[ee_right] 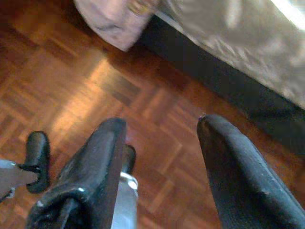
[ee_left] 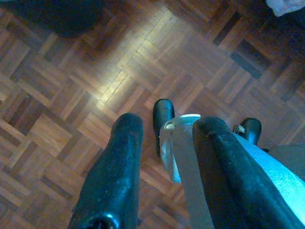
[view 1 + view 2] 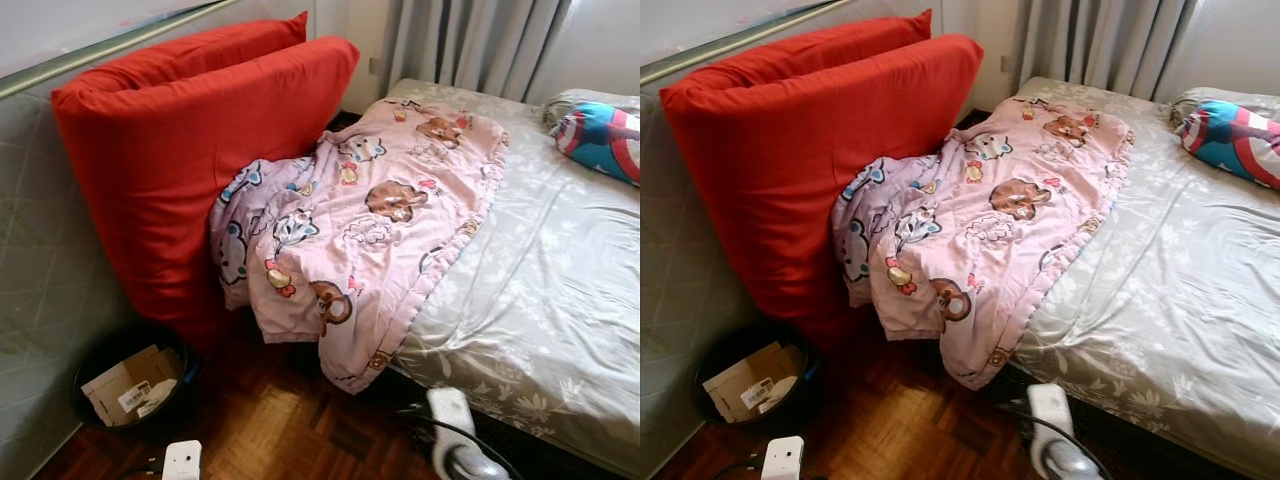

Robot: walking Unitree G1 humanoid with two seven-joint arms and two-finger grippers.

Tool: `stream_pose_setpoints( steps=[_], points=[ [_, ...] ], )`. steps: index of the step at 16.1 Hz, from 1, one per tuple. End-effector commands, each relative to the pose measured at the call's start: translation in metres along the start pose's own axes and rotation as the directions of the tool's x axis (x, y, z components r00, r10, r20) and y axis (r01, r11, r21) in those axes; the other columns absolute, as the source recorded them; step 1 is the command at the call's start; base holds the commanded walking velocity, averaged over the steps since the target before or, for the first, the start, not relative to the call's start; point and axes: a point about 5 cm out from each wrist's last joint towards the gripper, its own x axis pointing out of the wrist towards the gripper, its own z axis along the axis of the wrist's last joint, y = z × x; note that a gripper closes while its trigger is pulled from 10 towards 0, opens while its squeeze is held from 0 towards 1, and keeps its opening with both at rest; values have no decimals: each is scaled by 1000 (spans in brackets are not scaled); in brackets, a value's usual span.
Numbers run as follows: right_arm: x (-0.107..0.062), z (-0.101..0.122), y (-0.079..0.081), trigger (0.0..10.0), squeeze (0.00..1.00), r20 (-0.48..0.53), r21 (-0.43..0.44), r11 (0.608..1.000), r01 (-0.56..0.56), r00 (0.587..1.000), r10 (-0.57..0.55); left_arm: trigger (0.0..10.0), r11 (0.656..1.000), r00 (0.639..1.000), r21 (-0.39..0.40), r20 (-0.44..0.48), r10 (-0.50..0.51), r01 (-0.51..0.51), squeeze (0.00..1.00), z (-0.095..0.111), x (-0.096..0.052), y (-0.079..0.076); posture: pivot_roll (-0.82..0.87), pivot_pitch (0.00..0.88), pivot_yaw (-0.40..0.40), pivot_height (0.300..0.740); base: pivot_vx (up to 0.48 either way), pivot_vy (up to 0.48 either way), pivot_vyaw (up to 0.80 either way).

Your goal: Clean up the room

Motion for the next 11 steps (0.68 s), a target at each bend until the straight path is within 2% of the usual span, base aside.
stream_pose_setpoints(
  steps=[1, 4, 7, 9, 11],
  points=[
    [-1, -12, -2, 10000, 0, -44, 27, 999, 21, 999, -20, 10000, 1000, 1000, 6, -22, -2, 3, 0, -5, -1, 1, -19, 65, -35, 740, 0, 0, 0],
    [-5, -32, -6, 10000, 0, -84, 71, 997, 23, 996, -17, 10000, 1000, 1000, 4, -22, 0, 0, 0, -5, -1, 2, -22, 70, -31, 740, 0, 0, 0],
    [-9, -47, -12, 10000, 0, -131, 112, 990, 85, 989, -70, 10000, 1000, 1000, 7, -21, 0, 0, 0, -5, -1, 3, -22, 69, -22, 740, 0, 0, 0],
    [-16, -68, -24, 10000, 0, -158, 143, 983, 114, 983, -91, 10000, 1000, 1000, 10, -21, 2, -2, 0, -4, -1, 4, -23, 67, -18, 740, 0, 0, 0],
    [-15, -66, -25, 10000, 0, -152, 134, 982, 130, 982, -109, 10000, 1000, 1000, 13, -20, 2, -2, 0, -4, -1, 4, -21, 68, -18, 740, 0, 0, 0]
  ],
)
